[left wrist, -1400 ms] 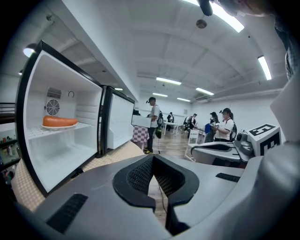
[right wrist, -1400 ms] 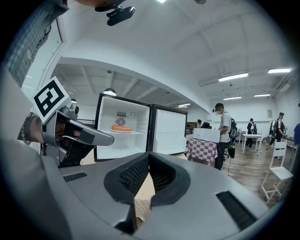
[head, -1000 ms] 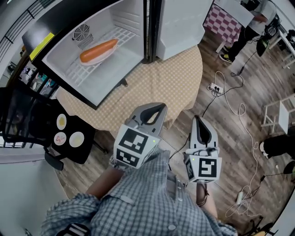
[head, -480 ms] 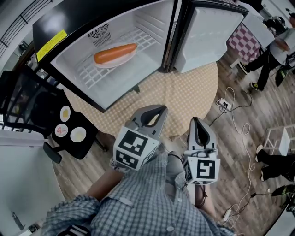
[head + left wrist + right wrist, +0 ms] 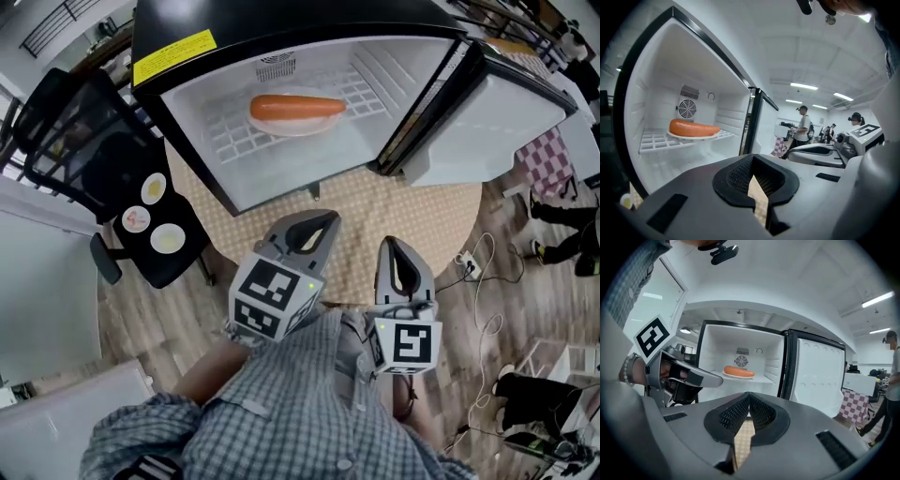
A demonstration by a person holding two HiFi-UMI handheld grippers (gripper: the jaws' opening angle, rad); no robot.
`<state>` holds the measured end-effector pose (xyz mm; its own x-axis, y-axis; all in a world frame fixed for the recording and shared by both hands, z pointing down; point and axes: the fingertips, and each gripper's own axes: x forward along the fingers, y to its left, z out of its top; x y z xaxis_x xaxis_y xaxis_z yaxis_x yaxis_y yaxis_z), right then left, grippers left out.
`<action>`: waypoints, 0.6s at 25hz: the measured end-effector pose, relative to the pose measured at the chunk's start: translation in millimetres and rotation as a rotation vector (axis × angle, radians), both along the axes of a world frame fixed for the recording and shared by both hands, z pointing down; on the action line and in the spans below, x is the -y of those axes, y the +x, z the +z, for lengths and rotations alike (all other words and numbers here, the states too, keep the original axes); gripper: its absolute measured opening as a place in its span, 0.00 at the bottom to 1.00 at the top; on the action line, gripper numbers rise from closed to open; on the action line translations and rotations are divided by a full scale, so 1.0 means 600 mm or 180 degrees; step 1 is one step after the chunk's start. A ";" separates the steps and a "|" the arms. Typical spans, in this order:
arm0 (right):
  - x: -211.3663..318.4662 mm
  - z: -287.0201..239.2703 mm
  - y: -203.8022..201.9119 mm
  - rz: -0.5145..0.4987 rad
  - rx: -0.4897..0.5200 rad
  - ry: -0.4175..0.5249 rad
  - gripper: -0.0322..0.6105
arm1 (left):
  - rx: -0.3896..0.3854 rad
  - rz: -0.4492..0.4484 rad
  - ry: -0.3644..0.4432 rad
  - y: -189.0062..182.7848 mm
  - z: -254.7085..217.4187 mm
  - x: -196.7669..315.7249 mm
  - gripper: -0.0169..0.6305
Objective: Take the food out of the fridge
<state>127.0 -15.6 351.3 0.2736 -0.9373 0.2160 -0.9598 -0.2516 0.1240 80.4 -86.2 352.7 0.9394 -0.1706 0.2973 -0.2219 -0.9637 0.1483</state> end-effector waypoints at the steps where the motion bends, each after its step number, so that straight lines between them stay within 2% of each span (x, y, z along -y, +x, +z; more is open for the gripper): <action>1: 0.011 -0.002 0.003 -0.0097 0.0001 0.0018 0.06 | -0.0004 -0.0085 -0.0016 0.001 -0.001 0.008 0.03; 4: 0.038 -0.004 0.015 -0.0328 0.0020 -0.0081 0.06 | -0.0031 -0.0322 -0.0064 0.006 -0.005 0.028 0.03; 10: 0.084 -0.006 0.031 -0.0811 0.0108 0.0060 0.06 | -0.0073 -0.0761 -0.0088 0.008 -0.012 0.054 0.03; 15: 0.119 -0.001 0.046 -0.0990 0.0542 0.0059 0.06 | -0.0097 -0.1105 -0.0071 -0.007 -0.018 0.069 0.03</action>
<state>154.7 -86.9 350.5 -0.0641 -0.9742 0.2162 -0.9974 0.0554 -0.0461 76.3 -127.4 341.9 0.8350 -0.4753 0.2773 -0.5311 -0.8280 0.1800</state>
